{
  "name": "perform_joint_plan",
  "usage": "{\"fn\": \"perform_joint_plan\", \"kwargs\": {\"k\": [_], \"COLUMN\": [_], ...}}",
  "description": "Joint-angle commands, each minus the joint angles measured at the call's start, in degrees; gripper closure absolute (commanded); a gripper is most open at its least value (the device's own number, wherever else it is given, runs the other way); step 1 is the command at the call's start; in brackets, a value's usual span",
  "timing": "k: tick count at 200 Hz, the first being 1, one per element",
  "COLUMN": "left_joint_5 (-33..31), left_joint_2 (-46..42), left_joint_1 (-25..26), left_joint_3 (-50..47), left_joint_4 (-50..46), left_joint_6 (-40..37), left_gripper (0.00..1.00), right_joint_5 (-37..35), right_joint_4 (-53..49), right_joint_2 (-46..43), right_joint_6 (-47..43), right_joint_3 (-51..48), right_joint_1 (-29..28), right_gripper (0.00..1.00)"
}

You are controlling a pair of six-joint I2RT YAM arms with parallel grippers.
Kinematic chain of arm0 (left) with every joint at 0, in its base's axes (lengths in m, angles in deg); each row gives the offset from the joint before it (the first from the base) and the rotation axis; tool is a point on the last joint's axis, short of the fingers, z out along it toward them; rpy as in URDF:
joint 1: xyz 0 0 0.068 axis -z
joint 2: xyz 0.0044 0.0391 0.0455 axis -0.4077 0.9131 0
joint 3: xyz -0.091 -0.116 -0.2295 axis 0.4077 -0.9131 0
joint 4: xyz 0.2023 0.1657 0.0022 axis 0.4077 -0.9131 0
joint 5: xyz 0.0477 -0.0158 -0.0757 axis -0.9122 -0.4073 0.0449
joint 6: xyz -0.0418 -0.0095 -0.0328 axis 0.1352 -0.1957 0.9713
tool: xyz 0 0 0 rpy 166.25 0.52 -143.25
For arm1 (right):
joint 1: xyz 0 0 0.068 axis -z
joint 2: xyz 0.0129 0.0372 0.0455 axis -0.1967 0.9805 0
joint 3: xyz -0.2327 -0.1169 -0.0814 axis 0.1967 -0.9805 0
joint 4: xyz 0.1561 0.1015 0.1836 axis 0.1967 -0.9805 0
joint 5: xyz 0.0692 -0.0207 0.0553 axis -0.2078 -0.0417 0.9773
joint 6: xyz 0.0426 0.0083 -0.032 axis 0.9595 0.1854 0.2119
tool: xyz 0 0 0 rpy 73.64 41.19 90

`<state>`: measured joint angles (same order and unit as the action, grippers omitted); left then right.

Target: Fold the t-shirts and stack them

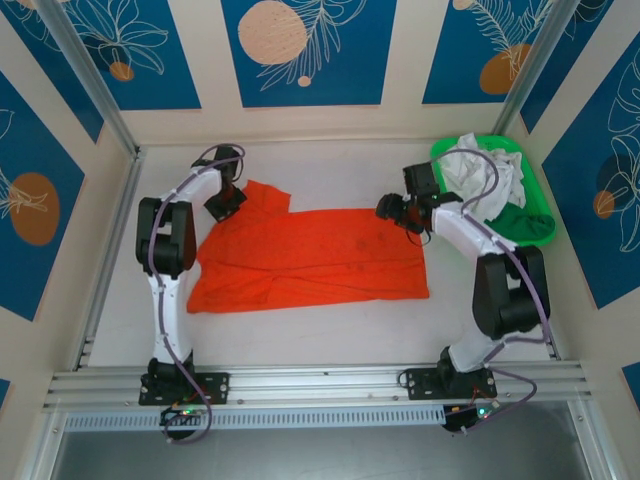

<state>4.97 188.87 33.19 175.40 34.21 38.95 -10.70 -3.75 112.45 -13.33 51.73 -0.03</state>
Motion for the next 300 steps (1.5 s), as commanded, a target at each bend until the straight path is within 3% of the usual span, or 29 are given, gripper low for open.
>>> {"fn": "perform_joint_plan", "kwargs": {"k": [1,73,184,220,255,300], "left_joint_5": [1.69,2.30,3.37,3.81,4.16,4.78], "left_joint_2": [-2.31,-3.66,-3.15,-3.22,-3.73,-8.24], "left_joint_1": [-0.34,-1.49,-2.06,-2.02,-2.10,-2.26], "left_joint_3": [-2.26,-5.27,-5.93,-6.72,-7.33,-9.86], "left_joint_4": [-0.52,1.19,2.27,2.78,3.12,5.19], "left_joint_6": [-0.85,-1.91,-2.69,-2.78,-3.05,-2.83], "left_gripper": [1.00,1.00,1.00,1.00,1.00,1.00], "right_joint_5": [-3.79,-14.90,-14.36,-14.18,-15.28,-16.33], "right_joint_4": [-4.18,-15.10,-16.68,-17.73,-18.27,-13.77], "right_joint_2": [6.33,24.35,33.08,34.77,34.50,26.92], "right_joint_6": [1.39,0.59,0.68,0.58,0.41,-0.44], "right_joint_3": [6.23,24.88,32.12,33.75,34.29,29.03], "right_joint_1": [2.71,3.92,3.40,3.35,3.03,1.85], "right_gripper": [0.35,0.46,0.57,0.70,1.00,1.00]}}
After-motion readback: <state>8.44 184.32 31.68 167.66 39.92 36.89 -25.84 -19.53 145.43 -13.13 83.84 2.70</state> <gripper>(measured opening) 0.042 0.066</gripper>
